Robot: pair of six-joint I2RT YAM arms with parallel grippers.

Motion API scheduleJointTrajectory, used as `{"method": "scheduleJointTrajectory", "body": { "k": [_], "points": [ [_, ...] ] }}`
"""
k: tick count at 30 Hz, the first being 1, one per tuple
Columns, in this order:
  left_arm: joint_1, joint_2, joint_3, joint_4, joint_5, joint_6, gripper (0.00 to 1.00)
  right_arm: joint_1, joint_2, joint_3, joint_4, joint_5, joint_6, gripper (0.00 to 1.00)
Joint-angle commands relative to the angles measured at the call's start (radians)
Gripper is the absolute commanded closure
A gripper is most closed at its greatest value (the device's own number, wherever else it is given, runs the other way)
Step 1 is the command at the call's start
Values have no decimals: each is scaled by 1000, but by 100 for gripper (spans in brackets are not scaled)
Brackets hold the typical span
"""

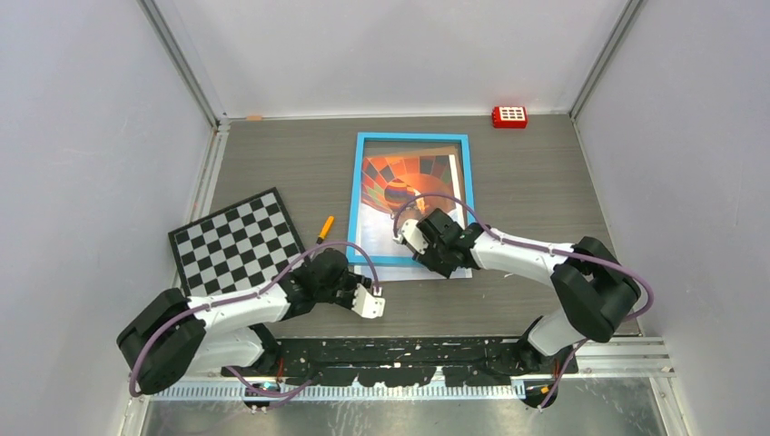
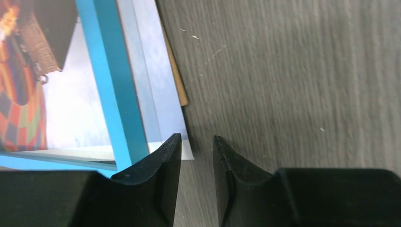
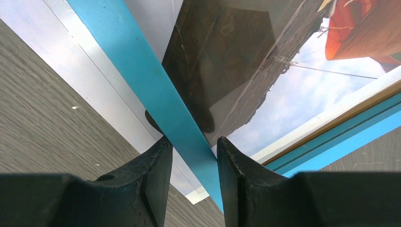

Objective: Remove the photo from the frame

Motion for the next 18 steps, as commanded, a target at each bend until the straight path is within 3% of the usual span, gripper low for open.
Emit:
{"method": "scheduleJointTrajectory", "body": {
  "k": [1, 12, 18],
  "points": [
    [-25, 43, -57, 209, -71, 30, 66, -36, 37, 37, -21, -77, 42, 56],
    [-48, 140, -115, 408, -146, 85, 65, -91, 115, 103, -130, -222, 37, 57],
    [-49, 22, -64, 278, -128, 29, 71, -96, 139, 116, -154, -251, 25, 58]
  ]
}}
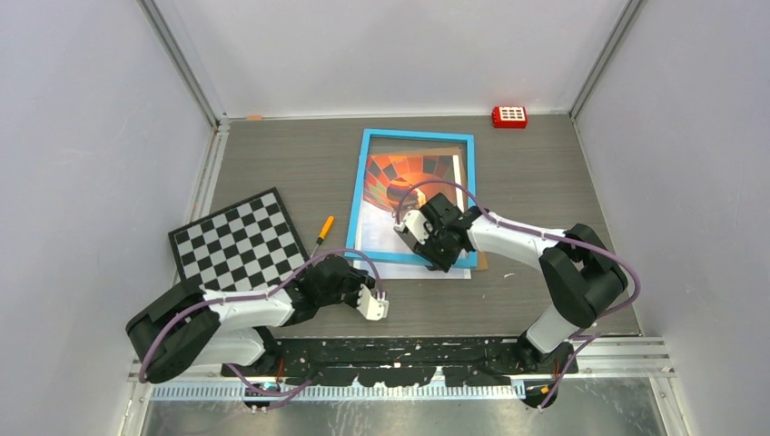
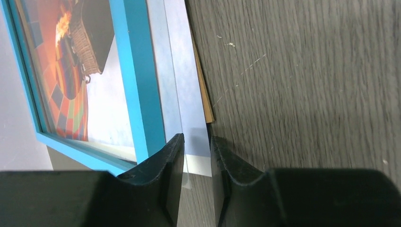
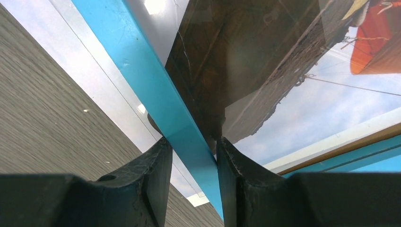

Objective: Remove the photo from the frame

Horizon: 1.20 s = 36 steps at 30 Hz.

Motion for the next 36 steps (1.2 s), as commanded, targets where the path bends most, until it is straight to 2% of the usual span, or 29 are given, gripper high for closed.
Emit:
{"method": "scheduleJointTrajectory", "body": {
  "k": [1, 7, 10, 13, 19, 22, 25, 31, 36],
  "points": [
    [-1, -88, 26, -91, 9, -37, 73, -1, 45, 1, -44, -71, 14, 58],
    [0, -84, 32, -98, -58, -44, 79, -2, 61, 4, -51, -88, 4, 59],
    [0, -75, 42, -114, -49, -54, 80, -5, 70, 11, -56, -90, -6, 59],
    [0, -51, 47, -135, -16, -42, 74, -12, 81, 24, -67, -92, -12, 59],
    [0, 69, 69, -88, -61, -44, 67, -31, 112, 58, -110, -102, -36, 59],
    [0, 126, 73, -13, -109, -44, 66, -39, 134, 76, -140, -110, -53, 60],
    [0, 128, 97, 10, -144, -51, 68, -41, 145, 84, -165, -114, -70, 60],
    [0, 38, 145, -98, -69, -59, 75, -44, 170, 105, -203, -125, -103, 62],
    [14, 57, 149, -106, -92, -39, 78, -44, 183, 119, -219, -142, -110, 63]
  ]
}}
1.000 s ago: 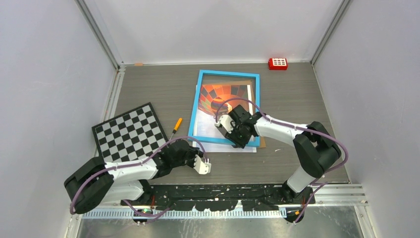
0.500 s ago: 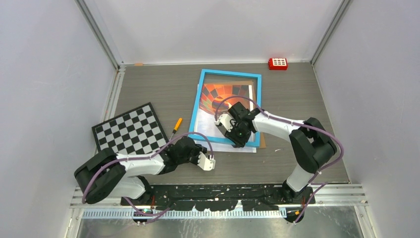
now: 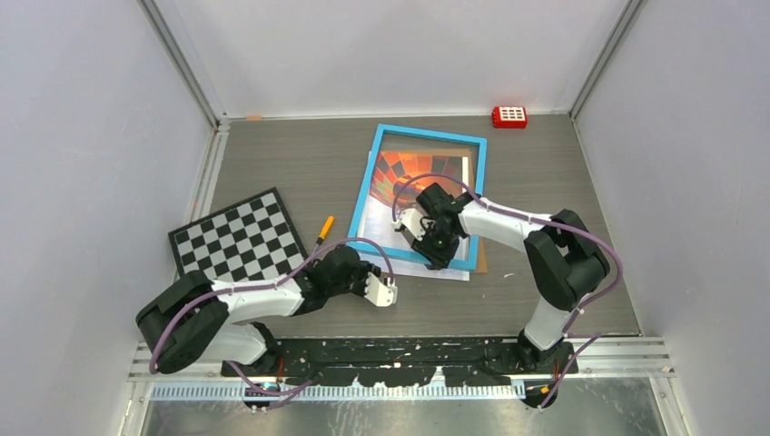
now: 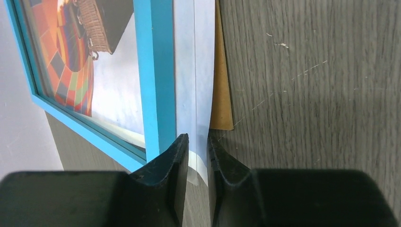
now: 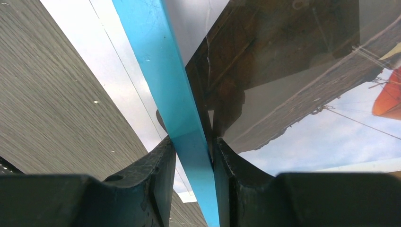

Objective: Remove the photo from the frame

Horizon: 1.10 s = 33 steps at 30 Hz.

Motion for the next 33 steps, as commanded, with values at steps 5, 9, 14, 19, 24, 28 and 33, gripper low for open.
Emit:
{"method": "scheduleJointTrajectory", "body": {
  "k": [5, 9, 14, 19, 24, 28, 33],
  "points": [
    [12, 64, 34, 41, -12, 7, 79, -1, 68, -15, -73, -32, -21, 63],
    [12, 89, 52, 61, -46, -9, 79, -3, 75, -14, -77, -32, -29, 63],
    [13, 83, 63, 66, -25, -10, 80, -3, 86, -11, -80, -30, -37, 63],
    [14, 67, 87, 46, -25, -9, 86, -6, 94, -7, -85, -35, -42, 63],
    [25, 77, 115, 40, 1, -9, 92, -7, 100, 2, -97, -51, -39, 64],
    [33, 112, 125, 55, -6, -1, 94, -8, 103, -1, -97, -52, -40, 64],
    [47, 153, 122, 58, 15, 29, 93, -9, 106, 3, -103, -59, -43, 64]
  ]
}}
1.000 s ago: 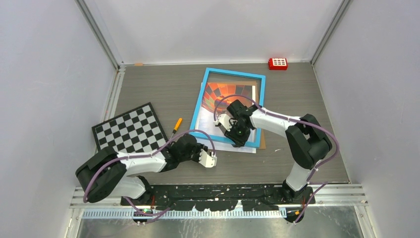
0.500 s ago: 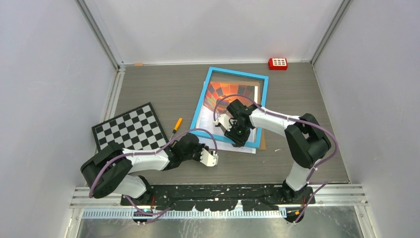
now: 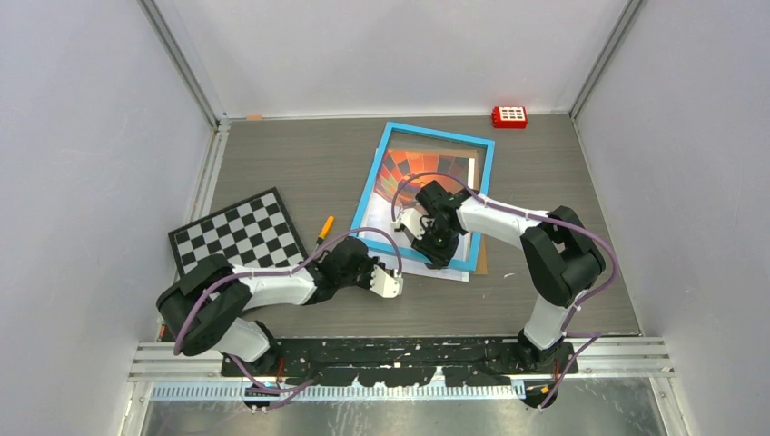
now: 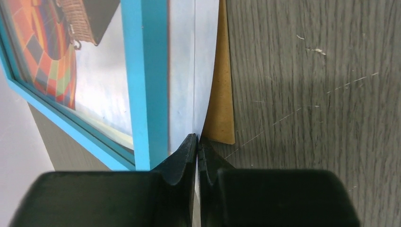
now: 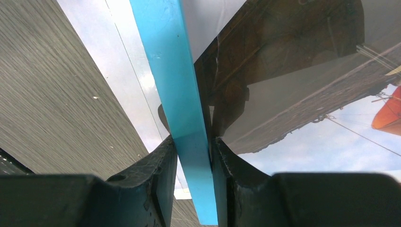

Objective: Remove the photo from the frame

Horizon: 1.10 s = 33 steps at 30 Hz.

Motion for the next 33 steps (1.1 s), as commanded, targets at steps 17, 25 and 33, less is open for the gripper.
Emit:
{"method": "scheduleJointTrajectory", "body": {
  "k": [17, 25, 33],
  "points": [
    [15, 119, 97, 40, 92, 81, 100, -7, 87, -5, -82, -52, -20, 64],
    [15, 9, 91, -52, 131, 23, 100, -18, 65, 52, -124, -76, 23, 62],
    [20, -167, 135, -366, 277, 10, 100, -62, 28, 156, -211, -153, 72, 44]
  ]
}}
